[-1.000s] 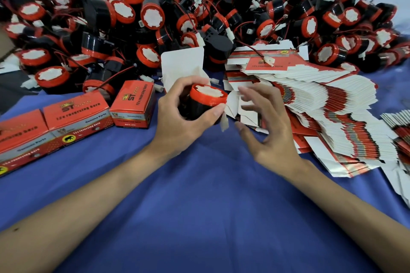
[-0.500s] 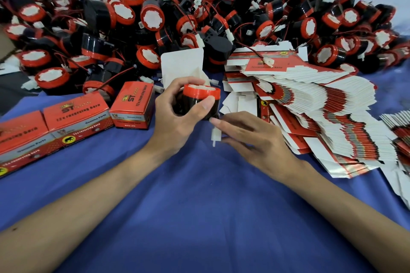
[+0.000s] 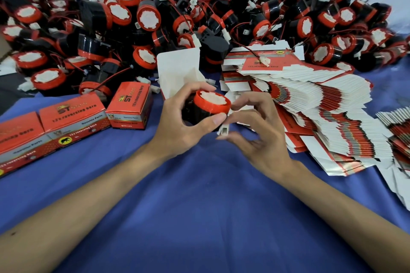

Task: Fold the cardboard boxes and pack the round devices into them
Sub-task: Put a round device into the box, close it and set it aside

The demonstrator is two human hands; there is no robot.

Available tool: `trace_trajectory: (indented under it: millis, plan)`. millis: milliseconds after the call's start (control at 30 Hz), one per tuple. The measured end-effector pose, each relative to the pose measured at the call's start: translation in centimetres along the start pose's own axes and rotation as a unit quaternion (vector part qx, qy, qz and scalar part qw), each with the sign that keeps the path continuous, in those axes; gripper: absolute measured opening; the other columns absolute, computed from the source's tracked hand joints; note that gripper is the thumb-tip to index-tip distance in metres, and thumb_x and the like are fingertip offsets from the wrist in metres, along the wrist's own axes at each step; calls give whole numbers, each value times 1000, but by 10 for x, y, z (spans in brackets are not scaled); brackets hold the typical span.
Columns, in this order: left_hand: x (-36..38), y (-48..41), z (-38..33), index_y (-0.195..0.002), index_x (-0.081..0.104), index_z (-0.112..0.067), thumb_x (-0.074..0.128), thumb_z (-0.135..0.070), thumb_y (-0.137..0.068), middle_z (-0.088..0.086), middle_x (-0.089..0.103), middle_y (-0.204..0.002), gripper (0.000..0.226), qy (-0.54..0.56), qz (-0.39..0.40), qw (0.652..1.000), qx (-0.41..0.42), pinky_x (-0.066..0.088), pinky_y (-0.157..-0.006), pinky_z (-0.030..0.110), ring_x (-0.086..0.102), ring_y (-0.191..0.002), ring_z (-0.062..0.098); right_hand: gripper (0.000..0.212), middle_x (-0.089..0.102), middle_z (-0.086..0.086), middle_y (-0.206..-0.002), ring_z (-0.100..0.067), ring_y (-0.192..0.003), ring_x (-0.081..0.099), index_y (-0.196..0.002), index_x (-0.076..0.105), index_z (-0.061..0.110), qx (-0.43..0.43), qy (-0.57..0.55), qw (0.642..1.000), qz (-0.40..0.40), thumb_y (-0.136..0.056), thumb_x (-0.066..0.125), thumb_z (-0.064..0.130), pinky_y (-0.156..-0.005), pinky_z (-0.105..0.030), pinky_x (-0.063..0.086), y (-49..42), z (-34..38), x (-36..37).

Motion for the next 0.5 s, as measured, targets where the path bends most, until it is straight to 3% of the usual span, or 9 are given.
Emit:
trace_trajectory:
  millis: [100, 233, 333, 500]
  plan:
    - [3, 2, -1, -112, 53, -13, 69, -38, -74, -4, 62, -105, 48, -25, 28, 999, 19, 48, -83, 18, 62, -95, 5, 36, 46, -10, -120, -23, -99, 54, -119, 50, 11, -10, 4, 1000, 15, -89, 67, 21, -83, -24, 50, 0, -3, -4]
    - [3, 2, -2, -115, 52, -12, 70, -38, -76, -5, 61, -108, 50, -67, 9, 996, 54, 48, -84, 17, 62, -98, 6, 45, 39, -14, -135, -21, -113, 48, -139, 32, 10, -21, 88, 989, 115, -100, 46, 29, -92, -22, 46, 1, -7, -1]
    - [4, 2, -1, -120, 50, -11, 70, -39, -76, -2, 59, -114, 56, -97, -21, 993, 63, 49, -87, 20, 61, -104, 9, 56, 41, -23, -138, -18, -123, 45, -147, 24, 3, 39, 27, 987, 153, -99, 49, 19, -100, -24, 45, 1, -5, 2]
    - [5, 1, 1, -127, 47, -13, 73, -39, -75, -3, 55, -122, 63, -125, -5, 989, 76, 46, -94, 19, 56, -112, 5, 78, 21, -8, -155, -19, -144, 22, -150, 16, 12, 157, -38, 971, 175, -87, 57, 29, -116, -38, 29, 4, -6, -3]
Point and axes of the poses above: each hand's wrist, its own y-axis away from the middle knuckle, its own x-axis out of the palm, z = x × y, the point moved 2 cm from there along -y, towards the middle knuckle
